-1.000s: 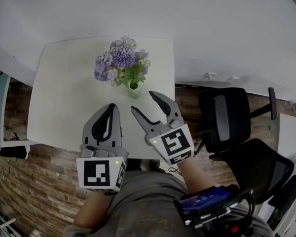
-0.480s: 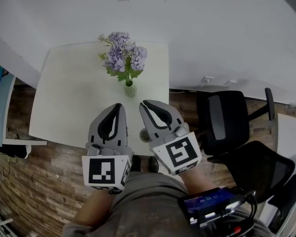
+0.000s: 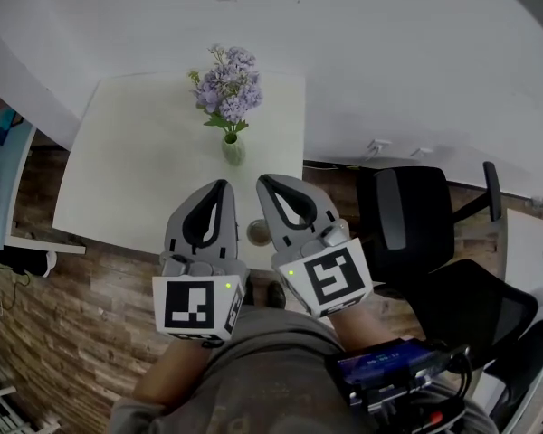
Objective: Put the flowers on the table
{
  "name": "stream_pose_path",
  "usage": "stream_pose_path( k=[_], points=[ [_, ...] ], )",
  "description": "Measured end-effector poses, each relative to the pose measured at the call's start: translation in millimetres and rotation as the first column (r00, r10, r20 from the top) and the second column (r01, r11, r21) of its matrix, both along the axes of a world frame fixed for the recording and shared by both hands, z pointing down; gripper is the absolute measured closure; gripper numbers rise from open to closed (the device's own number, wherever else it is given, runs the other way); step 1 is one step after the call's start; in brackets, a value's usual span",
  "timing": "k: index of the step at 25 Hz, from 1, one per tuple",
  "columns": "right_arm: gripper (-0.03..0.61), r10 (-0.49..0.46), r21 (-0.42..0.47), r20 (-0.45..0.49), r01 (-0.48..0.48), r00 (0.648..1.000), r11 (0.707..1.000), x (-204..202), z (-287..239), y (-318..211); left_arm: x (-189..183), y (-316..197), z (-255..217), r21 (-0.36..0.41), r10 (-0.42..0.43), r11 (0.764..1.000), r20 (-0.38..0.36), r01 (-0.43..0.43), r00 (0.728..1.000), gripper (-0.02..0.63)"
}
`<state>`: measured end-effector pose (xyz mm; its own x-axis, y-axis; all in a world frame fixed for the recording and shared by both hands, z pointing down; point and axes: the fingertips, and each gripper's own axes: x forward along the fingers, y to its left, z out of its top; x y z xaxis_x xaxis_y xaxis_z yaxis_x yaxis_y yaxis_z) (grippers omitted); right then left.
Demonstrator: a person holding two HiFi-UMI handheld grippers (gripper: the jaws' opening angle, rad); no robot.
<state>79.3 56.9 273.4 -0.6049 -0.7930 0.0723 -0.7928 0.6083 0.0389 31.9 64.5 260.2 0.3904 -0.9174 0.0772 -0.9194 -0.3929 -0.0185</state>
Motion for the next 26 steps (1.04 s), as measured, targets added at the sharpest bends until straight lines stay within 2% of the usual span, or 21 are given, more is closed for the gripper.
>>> stream_pose_path(
  k=[9,26],
  points=[
    [0.571,-0.008,0.041,0.024,0.007,1.0,0.999,5,-13,4,8,7,-11,0.026,-0.005,1.0,0.016,0.005,1.0,0.604],
    [0.571,-0.023,0.06,0.014,0.022,1.0,0.998,3,-19,2,10,6,-15,0.033,-0.003,0.999,0.019,0.002,1.0,0.604]
  ],
)
